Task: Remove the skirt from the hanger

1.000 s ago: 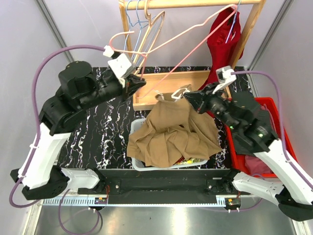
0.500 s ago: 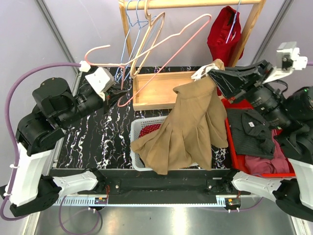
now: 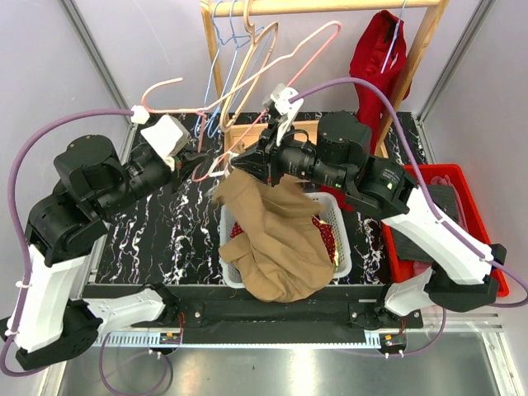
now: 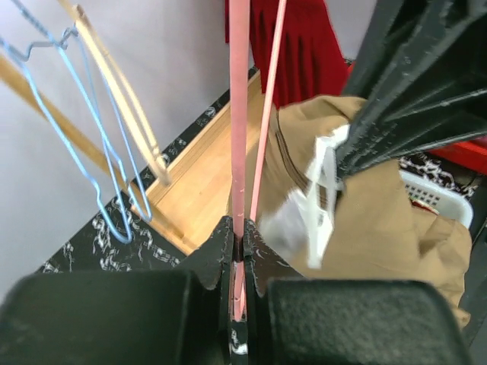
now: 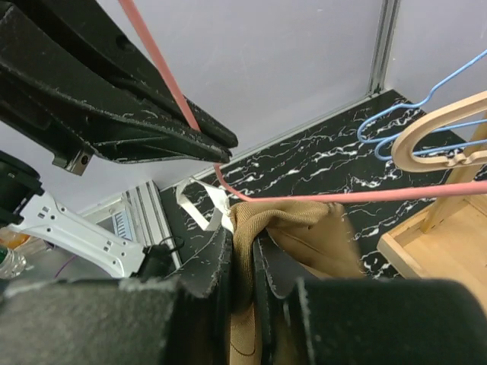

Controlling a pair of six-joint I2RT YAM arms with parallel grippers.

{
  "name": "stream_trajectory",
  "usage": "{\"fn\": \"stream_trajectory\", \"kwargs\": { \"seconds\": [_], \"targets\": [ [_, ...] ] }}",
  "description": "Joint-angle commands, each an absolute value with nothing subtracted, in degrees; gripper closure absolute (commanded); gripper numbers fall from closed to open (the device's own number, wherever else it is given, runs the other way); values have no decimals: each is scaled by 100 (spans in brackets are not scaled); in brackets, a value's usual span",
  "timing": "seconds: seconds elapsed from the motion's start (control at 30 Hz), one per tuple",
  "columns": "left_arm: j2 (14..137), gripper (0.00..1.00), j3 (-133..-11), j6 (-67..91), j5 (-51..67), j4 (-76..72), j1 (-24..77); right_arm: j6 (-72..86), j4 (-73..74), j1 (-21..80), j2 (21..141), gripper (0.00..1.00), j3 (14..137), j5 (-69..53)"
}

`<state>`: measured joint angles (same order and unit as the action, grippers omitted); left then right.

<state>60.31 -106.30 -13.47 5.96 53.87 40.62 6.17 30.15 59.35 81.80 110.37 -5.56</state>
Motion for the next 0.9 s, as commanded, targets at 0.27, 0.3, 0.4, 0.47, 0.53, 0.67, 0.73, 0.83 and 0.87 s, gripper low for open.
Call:
{"fn": "stream_trajectory", "kwargs": {
  "seconds": [0.27,0.3,0.4,0.47,0.53,0.67,0.73,0.83,0.87],
  "targets": [
    [5598,100,-10309,-1283,413,5106,3894,607,2522,6012,6734,100,9257,1000],
    [5633,100,-10318,-1283,448,5106,3894,563,2549,6012,6498,100,9072,1219],
    [5686,100,-10310,-1231,544,5115,3894,353,2540,6003,6276,100,8763,1880],
    [5704,100,-10301,-1187,580,5080,3894,220,2540,6012,6336,100,9139,1899],
    [5730,100,-10318,-1169,589,5063,3876,27,2584,6003,6633,100,9856,1837],
    [5730,100,-10345,-1143,589,5054,3832,-763,2672,6003,7302,100,11230,1723],
    [5713,100,-10336,-1143,598,5054,3815,-948,2768,6003,7689,100,11977,1705],
    [5695,100,-10336,-1151,589,5054,3806,-1326,3014,6012,8182,100,12804,1898],
    [5695,100,-10345,-1151,589,5045,3806,-1458,2997,5994,8244,100,12893,1907]
  ]
}}
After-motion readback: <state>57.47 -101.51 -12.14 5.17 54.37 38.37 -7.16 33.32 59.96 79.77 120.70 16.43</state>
